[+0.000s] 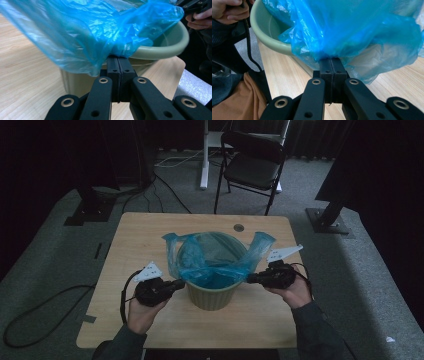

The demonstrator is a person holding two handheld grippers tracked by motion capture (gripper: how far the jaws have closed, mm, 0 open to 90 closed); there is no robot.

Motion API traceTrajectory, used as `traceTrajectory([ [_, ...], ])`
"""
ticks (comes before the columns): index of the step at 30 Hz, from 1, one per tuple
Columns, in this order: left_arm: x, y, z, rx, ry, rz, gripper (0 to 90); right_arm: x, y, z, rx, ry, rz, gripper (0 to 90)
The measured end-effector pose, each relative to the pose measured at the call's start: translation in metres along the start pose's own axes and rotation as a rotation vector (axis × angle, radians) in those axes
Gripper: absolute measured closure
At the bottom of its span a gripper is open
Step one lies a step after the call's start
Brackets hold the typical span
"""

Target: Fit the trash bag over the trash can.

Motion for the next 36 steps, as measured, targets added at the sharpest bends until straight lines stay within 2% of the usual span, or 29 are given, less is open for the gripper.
traceTrajectory([
  [9,-0.002,0.003,0.012,-0.024,-0.011,0.018,88.6,0.005,0.000,0.012,0.034,0.022,0.014,89.7],
  [14,0.001,0.000,0.006,-0.004,0.006,0.020,85.0,0.005,0.002,0.010,0.026,0.024,0.016,89.3],
  [17,0.004,-0.006,-0.002,0.022,0.026,0.015,82.0,0.006,0.002,0.006,0.019,0.031,0.016,88.2],
  [21,0.010,-0.017,-0.015,0.048,0.064,-0.020,72.9,0.006,0.003,0.000,0.009,0.037,0.018,86.5],
  [27,0.024,-0.031,-0.023,0.073,0.104,-0.047,57.0,0.009,0.002,-0.007,-0.007,0.067,0.013,66.7],
  [28,0.024,-0.031,-0.023,0.073,0.104,-0.047,55.0,0.009,0.002,-0.007,-0.007,0.067,0.013,66.7],
  [29,0.030,-0.039,-0.023,0.086,0.131,-0.071,55.0,0.011,0.001,-0.009,-0.008,0.074,0.012,65.4],
  [30,0.032,-0.041,-0.023,0.079,0.135,-0.079,50.2,0.015,-0.001,-0.011,-0.011,0.092,0.011,61.9],
  [33,0.035,-0.049,-0.020,0.073,0.141,-0.109,45.4,0.019,-0.004,-0.012,-0.011,0.107,0.009,58.6],
  [36,0.034,-0.053,-0.012,0.028,0.120,-0.164,40.4,0.023,-0.006,-0.011,-0.002,0.128,0.017,55.8],
])
Point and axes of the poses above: each handheld gripper's, and its own axes: z roughly forward along the jaws, x roughly out of its top, y roughly to its right, the point moved 9 cm from there along z, roughly forward along the jaws, and after that the axes turned 8 degrees about y, right-handed, at the moved point
